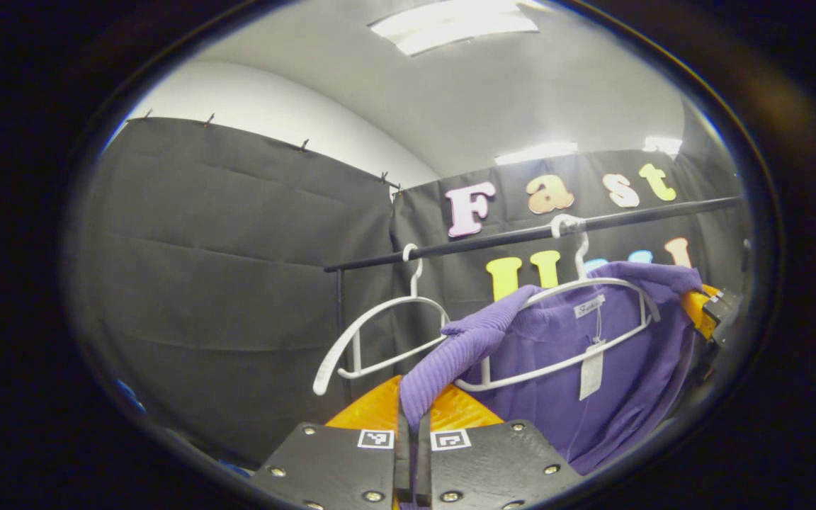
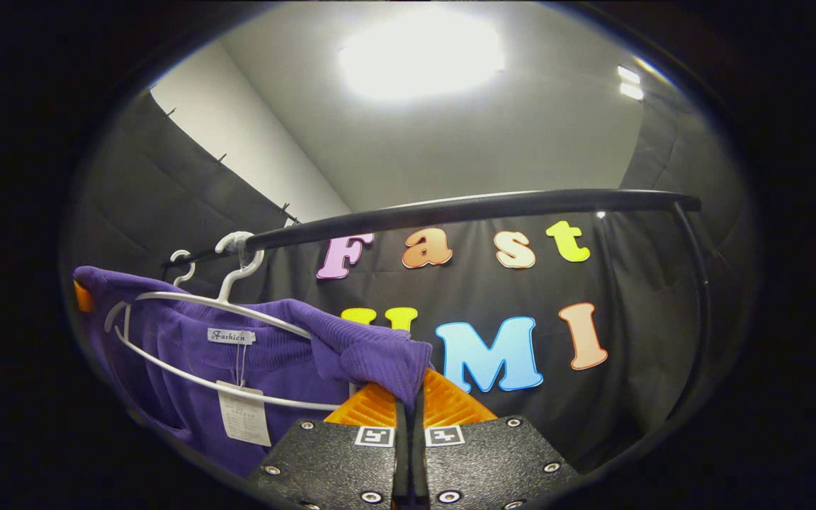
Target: Grasp the clothes on the hanger with both hands and then place them into the laundry hamper below.
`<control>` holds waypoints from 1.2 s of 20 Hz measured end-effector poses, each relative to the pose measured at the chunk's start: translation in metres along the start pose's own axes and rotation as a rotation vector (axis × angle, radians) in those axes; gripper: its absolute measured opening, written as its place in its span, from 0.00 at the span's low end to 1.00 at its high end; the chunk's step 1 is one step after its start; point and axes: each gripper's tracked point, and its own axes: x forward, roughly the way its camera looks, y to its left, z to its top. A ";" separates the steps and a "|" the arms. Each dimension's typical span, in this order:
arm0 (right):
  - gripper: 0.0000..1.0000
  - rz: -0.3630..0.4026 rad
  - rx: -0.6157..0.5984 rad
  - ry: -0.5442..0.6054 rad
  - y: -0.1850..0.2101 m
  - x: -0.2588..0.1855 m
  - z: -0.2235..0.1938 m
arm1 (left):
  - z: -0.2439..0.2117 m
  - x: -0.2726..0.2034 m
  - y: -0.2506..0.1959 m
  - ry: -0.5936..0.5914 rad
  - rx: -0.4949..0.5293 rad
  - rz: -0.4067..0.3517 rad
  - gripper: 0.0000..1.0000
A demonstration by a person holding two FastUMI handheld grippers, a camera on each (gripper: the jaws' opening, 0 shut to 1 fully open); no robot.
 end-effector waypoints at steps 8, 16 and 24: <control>0.01 -0.041 -0.053 -0.028 -0.022 0.019 0.012 | 0.015 0.023 0.031 -0.019 0.000 0.008 0.08; 0.01 -0.082 -0.097 0.013 -0.032 0.043 -0.014 | 0.008 0.069 0.032 0.007 0.082 -0.040 0.08; 0.01 -0.083 -0.090 0.115 -0.027 0.060 -0.051 | -0.030 0.090 0.033 0.095 0.027 -0.119 0.04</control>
